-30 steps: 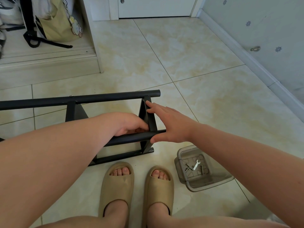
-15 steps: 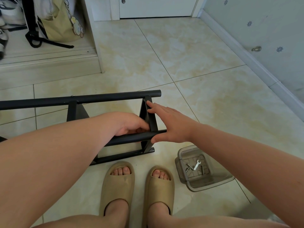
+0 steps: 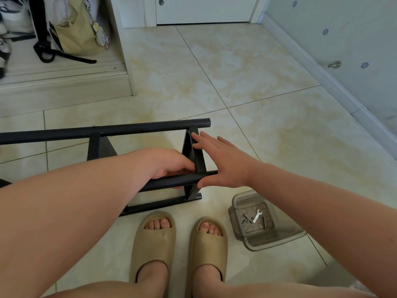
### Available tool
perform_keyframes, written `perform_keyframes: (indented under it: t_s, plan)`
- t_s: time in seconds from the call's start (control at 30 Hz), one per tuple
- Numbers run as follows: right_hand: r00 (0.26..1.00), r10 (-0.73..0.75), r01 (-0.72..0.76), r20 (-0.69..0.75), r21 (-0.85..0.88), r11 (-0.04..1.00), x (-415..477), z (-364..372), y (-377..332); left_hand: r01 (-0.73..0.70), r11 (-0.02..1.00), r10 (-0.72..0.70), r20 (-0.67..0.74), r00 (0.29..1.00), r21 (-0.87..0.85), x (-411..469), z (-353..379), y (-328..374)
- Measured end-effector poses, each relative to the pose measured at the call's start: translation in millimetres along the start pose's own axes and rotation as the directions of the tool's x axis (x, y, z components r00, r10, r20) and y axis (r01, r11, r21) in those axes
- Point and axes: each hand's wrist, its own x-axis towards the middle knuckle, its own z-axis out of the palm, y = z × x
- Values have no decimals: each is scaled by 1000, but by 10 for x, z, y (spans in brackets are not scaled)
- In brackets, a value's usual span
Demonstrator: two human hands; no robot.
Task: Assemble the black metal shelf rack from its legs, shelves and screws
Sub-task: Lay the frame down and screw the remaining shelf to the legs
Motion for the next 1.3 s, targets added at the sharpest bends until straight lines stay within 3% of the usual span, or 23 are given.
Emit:
perform_keyframes:
  t_s: [0.43,0.63,0.83,1.03,1.3]
  plan:
    - [996,-41,46,74,-71,996,31,-22,15,5,997,3,92,996,-79,-12,-32,-54]
    - [994,-47,56,102,-90,994,34,-24,12,-34,999,35,27,999,-26,21,-10,-63]
    - [993,-43,55,112,-101,993,34,-36,0,-83,996,86,63,994,-41,-16,-17,-63]
    - [993,-42,52,115,-89,995,40,-30,8,-39,996,47,94,994,-86,-53,-20,-50]
    - [993,-29,38,116,-77,996,41,-40,0,-101,995,101,-1,995,11,-17,22,-34]
